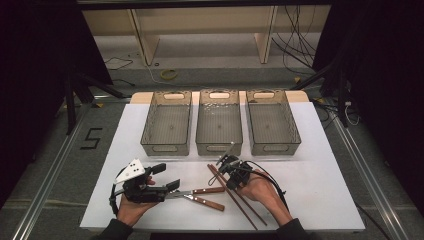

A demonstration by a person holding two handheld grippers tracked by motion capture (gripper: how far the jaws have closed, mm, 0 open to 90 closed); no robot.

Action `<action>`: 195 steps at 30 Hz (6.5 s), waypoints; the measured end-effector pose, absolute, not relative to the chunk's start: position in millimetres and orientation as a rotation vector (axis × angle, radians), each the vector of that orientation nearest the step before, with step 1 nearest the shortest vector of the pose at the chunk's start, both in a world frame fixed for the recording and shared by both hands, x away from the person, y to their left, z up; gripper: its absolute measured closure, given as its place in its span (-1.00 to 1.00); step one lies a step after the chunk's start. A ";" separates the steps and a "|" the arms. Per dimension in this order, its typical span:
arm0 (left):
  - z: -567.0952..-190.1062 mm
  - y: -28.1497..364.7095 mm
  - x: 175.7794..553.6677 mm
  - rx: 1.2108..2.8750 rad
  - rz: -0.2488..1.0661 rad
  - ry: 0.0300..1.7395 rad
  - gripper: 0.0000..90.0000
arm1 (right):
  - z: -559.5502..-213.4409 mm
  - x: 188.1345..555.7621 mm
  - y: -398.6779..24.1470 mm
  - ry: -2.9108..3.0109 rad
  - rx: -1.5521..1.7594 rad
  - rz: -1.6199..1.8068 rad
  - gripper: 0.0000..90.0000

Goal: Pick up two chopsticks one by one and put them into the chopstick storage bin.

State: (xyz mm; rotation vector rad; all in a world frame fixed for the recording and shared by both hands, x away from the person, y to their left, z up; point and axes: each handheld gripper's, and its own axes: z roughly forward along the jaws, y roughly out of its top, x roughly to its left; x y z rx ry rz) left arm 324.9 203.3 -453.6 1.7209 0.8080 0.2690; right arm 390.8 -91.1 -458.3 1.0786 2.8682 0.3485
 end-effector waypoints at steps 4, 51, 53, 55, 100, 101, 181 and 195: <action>-453.6 203.4 325.0 1.720 0.269 0.808 -0.63 | -458.4 390.9 -91.6 2.860 1.093 0.350 0.87; -453.6 189.6 340.4 1.861 0.157 0.730 -0.62 | -408.6 351.6 -81.0 2.938 0.709 0.557 0.89; -451.5 184.7 341.2 1.891 0.147 0.698 -0.62 | -407.4 348.8 -79.3 2.944 0.669 0.552 0.89; -449.8 179.8 342.5 1.934 0.151 0.662 -0.62 | -406.0 346.7 -78.2 2.956 0.647 0.551 0.89; -445.9 140.3 336.1 2.281 0.083 0.177 0.36 | -400.8 328.0 -66.3 3.042 0.283 0.492 0.89; -445.9 140.4 336.0 2.280 0.082 0.174 0.38 | -400.7 327.8 -66.1 3.044 0.279 0.490 0.89; -412.0 243.5 404.9 1.799 0.481 1.021 0.84 | -404.6 348.4 -142.9 2.710 0.860 1.015 -0.27; -411.9 244.3 438.9 1.758 0.473 1.140 0.84 | -406.6 348.2 -143.2 2.692 0.888 1.018 -0.38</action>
